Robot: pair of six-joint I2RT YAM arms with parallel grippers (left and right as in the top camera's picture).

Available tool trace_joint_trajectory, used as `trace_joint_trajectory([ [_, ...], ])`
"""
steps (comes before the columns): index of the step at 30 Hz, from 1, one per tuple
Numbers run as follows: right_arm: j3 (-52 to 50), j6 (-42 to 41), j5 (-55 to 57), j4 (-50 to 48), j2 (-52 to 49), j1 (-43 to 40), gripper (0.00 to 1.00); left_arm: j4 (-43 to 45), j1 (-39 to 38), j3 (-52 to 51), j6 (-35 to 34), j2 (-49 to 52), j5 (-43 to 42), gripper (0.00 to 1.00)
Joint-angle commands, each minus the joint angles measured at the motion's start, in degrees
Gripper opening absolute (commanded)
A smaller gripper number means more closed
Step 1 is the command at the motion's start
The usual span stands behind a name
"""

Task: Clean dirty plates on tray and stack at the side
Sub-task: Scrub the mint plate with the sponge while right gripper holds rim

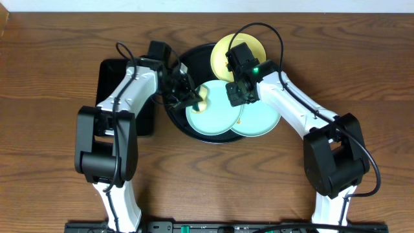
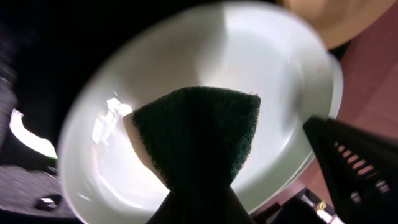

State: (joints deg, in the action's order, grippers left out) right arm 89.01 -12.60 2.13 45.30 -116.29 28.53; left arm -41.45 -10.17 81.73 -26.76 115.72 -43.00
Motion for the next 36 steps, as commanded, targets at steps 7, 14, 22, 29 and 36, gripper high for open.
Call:
trace_joint_trajectory([
  [7,-0.15,-0.63,-0.04,-0.13,1.53,0.37,0.01,-0.31,-4.87,-1.88,1.97,-1.44,4.66,0.08],
  [14,-0.15,-0.63,-0.04,-0.11,1.53,0.37,0.01,2.32,-3.56,-1.92,2.56,-1.03,4.92,0.08],
  [22,-0.15,-0.63,-0.04,-0.11,1.53,0.37,0.01,4.74,-3.23,-1.92,2.69,0.24,7.93,0.08],
  [29,-0.15,-0.63,-0.04,0.13,1.53,0.37,0.01,7.32,-1.46,-1.90,2.47,0.24,8.07,0.08],
  [36,-0.15,-0.63,-0.04,0.13,1.53,0.37,0.01,9.35,1.42,-1.90,2.49,0.22,9.38,0.08],
])
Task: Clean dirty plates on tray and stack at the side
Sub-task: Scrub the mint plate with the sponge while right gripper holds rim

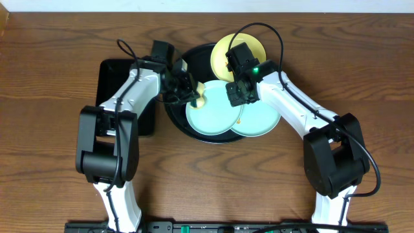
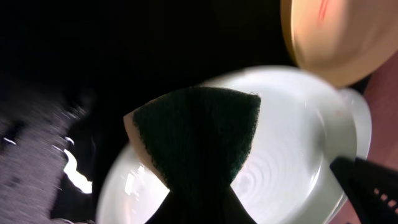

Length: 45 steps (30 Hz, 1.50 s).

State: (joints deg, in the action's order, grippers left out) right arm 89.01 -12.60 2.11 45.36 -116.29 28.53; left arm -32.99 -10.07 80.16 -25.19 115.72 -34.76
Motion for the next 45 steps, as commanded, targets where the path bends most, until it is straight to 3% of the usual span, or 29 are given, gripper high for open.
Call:
trace_joint_trajectory([
  [1,-0.15,-0.63,-0.02,0.07,1.53,0.37,0.01,1.46,1.79,-0.20,0.90,0.20,1.07,0.08],
  [7,-0.15,-0.61,-0.02,0.09,1.53,0.37,0.01,-1.36,5.16,3.41,0.87,-2.34,0.66,0.08],
  [10,-0.15,-0.63,-0.02,0.00,1.53,0.35,0.01,-2.73,5.81,3.50,0.85,-5.62,-4.07,0.07],
  [17,-0.15,-0.63,-0.02,-0.22,1.53,0.37,0.01,-12.00,1.88,2.27,0.94,-7.48,-6.62,0.08],
  [25,-0.15,-0.63,-0.02,-0.20,1.53,0.35,0.01,-8.24,-3.08,-4.48,0.85,-5.27,-6.54,0.08],
  [38,-0.15,-0.61,-0.02,-0.17,1.53,0.35,0.01,2.99,-2.82,-4.94,1.31,0.04,-4.35,0.08],
  [45,-0.15,-0.61,0.00,-0.13,1.53,0.35,0.01,3.17,-2.82,-4.94,0.94,0.07,0.94,0.08],
])
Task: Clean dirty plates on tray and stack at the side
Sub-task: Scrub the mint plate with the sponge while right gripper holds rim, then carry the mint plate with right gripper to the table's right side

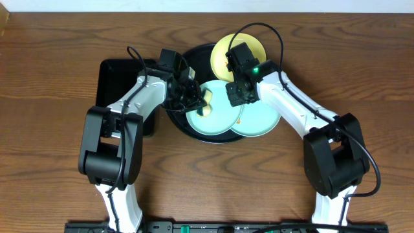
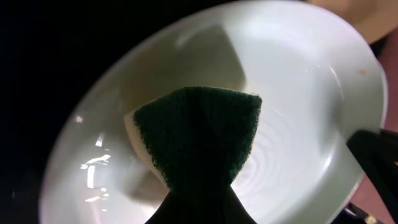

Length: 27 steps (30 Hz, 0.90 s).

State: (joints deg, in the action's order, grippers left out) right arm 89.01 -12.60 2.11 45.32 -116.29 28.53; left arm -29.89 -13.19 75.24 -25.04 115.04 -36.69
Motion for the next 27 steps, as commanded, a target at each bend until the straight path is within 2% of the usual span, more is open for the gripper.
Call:
trace_joint_trajectory([
  [1,-0.15,-0.61,0.00,-0.09,1.53,0.35,0.01,0.31,0.31,-0.02,0.85,0.74,2.99,0.08],
  [15,-0.15,-0.59,0.00,-0.07,1.53,0.35,0.01,2.82,2.62,2.08,0.33,-2.05,4.24,0.08],
  [27,-0.15,0.04,0.11,-0.35,1.53,0.35,0.01,0.42,12.68,5.46,0.35,-13.99,4.28,0.08],
])
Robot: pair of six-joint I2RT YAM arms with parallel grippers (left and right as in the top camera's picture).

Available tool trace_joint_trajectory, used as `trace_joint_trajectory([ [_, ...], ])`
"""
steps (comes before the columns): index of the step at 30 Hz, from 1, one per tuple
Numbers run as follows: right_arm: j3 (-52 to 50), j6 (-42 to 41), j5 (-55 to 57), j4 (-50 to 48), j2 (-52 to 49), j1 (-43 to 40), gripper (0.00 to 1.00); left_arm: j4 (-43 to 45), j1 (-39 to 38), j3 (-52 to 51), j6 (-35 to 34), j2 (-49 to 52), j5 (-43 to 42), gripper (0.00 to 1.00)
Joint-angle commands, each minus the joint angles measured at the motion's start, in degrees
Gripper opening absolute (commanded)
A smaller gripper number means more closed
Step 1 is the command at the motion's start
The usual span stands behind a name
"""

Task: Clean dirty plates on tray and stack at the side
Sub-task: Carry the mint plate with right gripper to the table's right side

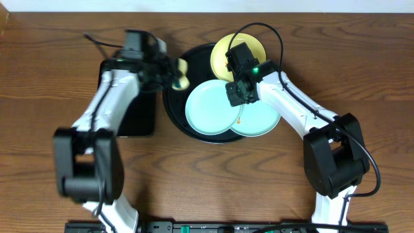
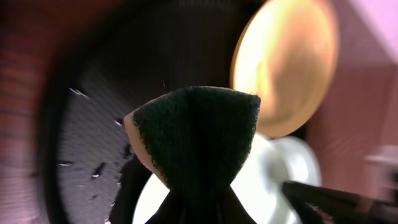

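A round black tray (image 1: 176,111) holds a pale green plate (image 1: 210,109) that overlaps a second pale green plate (image 1: 262,120), with a yellow plate (image 1: 240,50) at the back. My left gripper (image 1: 173,71) is shut on a yellow sponge with a dark green face (image 2: 196,140), held above the tray's far left rim, off the plates. My right gripper (image 1: 235,92) sits at the right rim of the top green plate and seems shut on it. In the left wrist view the yellow plate (image 2: 286,68) and the pale plate (image 2: 283,180) lie beyond the sponge.
A flat black rectangular mat (image 1: 123,107) lies left of the tray, under my left arm. A small orange stain (image 1: 240,120) marks the lower green plate. Brown wooden table (image 1: 52,77) surrounds everything.
My left gripper with the sponge has moved from the top green plate's surface up and left to the tray's far left rim. The right gripper and the plates have not moved.
The sponge was on the left part of the top green plate, then at that plate's back edge, then back on its middle left, with my right gripper steady at the plate's right rim throughout. Now the sponge is off the plate.
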State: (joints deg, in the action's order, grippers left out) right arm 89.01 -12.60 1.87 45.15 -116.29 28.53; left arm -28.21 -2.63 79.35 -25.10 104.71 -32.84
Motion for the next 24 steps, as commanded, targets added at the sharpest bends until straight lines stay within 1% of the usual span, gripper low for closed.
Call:
trace_joint_trajectory([
  [1,-0.13,0.02,0.94,-0.52,1.53,0.35,0.01,-2.58,3.30,1.36,0.44,-4.87,0.57,0.08],
  [3,0.13,0.68,1.88,-1.38,1.55,0.35,0.01,-5.27,5.18,1.36,1.18,-6.51,0.57,0.08],
  [6,2.36,2.05,3.63,-1.68,1.55,0.35,0.01,-10.73,7.37,1.36,4.70,-7.85,1.05,0.08],
  [10,7.89,5.77,8.46,-0.68,1.64,0.92,0.01,-19.87,9.38,1.36,8.04,-7.85,7.63,0.08],
  [12,12.28,7.78,13.64,1.05,1.66,1.86,0.01,-23.67,9.92,1.33,9.35,-7.69,11.96,0.08],
  [15,17.92,11.06,21.03,2.97,1.66,3.76,0.01,-25.57,10.01,1.31,10.51,-7.61,16.22,0.08],
  [18,22.23,14.91,28.61,3.43,1.66,6.95,0.01,-24.96,10.01,0.94,10.49,-7.56,17.20,0.08],
  [22,23.47,18.56,41.05,2.16,1.66,12.44,0.01,-24.26,10.01,0.26,10.51,-6.97,18.58,0.08],
  [24,22.95,18.69,47.91,1.18,1.64,15.23,0.01,-24.13,10.01,-0.20,10.49,-6.58,19.61,0.08],
])
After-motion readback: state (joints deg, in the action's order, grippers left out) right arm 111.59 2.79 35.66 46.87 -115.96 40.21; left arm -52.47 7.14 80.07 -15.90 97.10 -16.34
